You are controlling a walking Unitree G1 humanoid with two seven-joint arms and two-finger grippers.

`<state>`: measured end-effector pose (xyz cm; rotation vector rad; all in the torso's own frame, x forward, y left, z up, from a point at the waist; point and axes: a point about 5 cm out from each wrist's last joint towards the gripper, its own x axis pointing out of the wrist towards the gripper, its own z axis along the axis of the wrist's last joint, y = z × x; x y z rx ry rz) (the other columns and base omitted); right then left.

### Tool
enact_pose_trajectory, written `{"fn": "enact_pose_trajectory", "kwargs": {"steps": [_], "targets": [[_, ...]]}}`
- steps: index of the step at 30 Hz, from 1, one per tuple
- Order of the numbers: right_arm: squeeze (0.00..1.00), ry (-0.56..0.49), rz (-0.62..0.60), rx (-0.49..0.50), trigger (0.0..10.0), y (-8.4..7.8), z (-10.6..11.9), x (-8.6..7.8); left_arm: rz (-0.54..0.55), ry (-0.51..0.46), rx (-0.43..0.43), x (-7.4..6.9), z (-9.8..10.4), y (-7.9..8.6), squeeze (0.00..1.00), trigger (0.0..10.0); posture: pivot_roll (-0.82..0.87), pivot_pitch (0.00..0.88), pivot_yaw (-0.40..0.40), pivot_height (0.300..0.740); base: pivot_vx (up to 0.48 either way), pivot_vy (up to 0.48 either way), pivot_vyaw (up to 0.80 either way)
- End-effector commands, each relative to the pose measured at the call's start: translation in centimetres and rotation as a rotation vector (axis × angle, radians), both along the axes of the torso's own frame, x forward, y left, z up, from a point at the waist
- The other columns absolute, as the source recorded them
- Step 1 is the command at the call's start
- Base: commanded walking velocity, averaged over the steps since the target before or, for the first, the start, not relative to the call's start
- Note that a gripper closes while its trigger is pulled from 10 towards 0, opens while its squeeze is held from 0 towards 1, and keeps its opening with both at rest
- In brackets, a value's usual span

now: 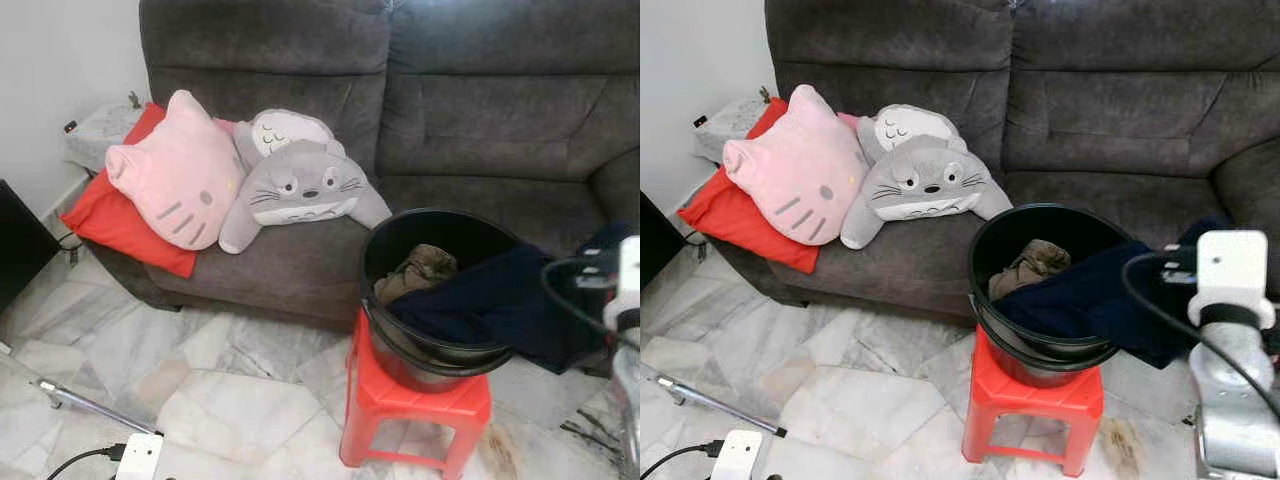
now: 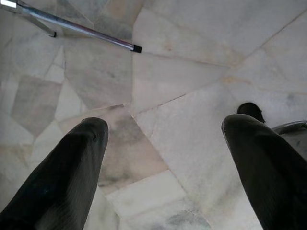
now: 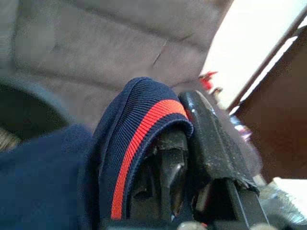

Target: Hang hanger

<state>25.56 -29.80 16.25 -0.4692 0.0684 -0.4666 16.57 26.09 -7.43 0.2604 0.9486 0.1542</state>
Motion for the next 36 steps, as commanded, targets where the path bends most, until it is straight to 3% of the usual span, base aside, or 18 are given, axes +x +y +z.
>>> {"fn": "enact_pose_trajectory", "kwargs": {"steps": [1, 10, 16, 21, 26, 36], "targets": [[0.0, 0.113, 0.079, 0.029, 0.0, 1.0, -2.0, 0.2, 0.0, 0.014, 0.017, -0.4, -0.1, 0.4, 0.0, 10.0, -0.28, 0.028, 0.066, 0.74, 0.0, 0.0, 0.0], [0.0, 0.203, 0.167, 0.01, 0.0, 2.0, -3.8, 0.0, 0.001, 0.015, 0.018, -0.5, -0.1, 0.4, 0.0, 10.0, -0.27, 0.03, 0.065, 0.74, 0.0, 0.0, 0.0], [0.0, 0.056, 0.176, -0.041, 0.0, 1.5, -0.4, 1.4, -0.002, 0.015, 0.02, -0.4, -0.1, 0.4, 0.0, 10.0, -0.28, 0.034, 0.07, 0.74, 0.0, 0.0, 0.0], [0.0, 0.012, 0.215, -0.051, 0.0, 1.8, 1.1, 3.1, -0.004, 0.015, 0.022, -0.4, 0.0, 0.5, 0.0, 10.0, -0.28, 0.034, 0.073, 0.74, 0.0, 0.0, 0.0], [0.0, 0.082, 0.382, -0.056, 0.0, 3.9, 0.6, 4.9, -0.001, 0.013, 0.021, -0.4, 0.0, 0.5, 0.0, 10.0, -0.27, 0.034, 0.072, 0.74, 0.0, 0.0, 0.0], [0.0, 0.203, 0.537, -0.096, 0.0, 6.0, -0.4, 5.7, -0.001, 0.014, 0.02, -0.4, -0.1, 0.4, 0.0, 10.0, -0.27, 0.037, 0.07, 0.74, 0.0, 0.0, 0.0]]}}
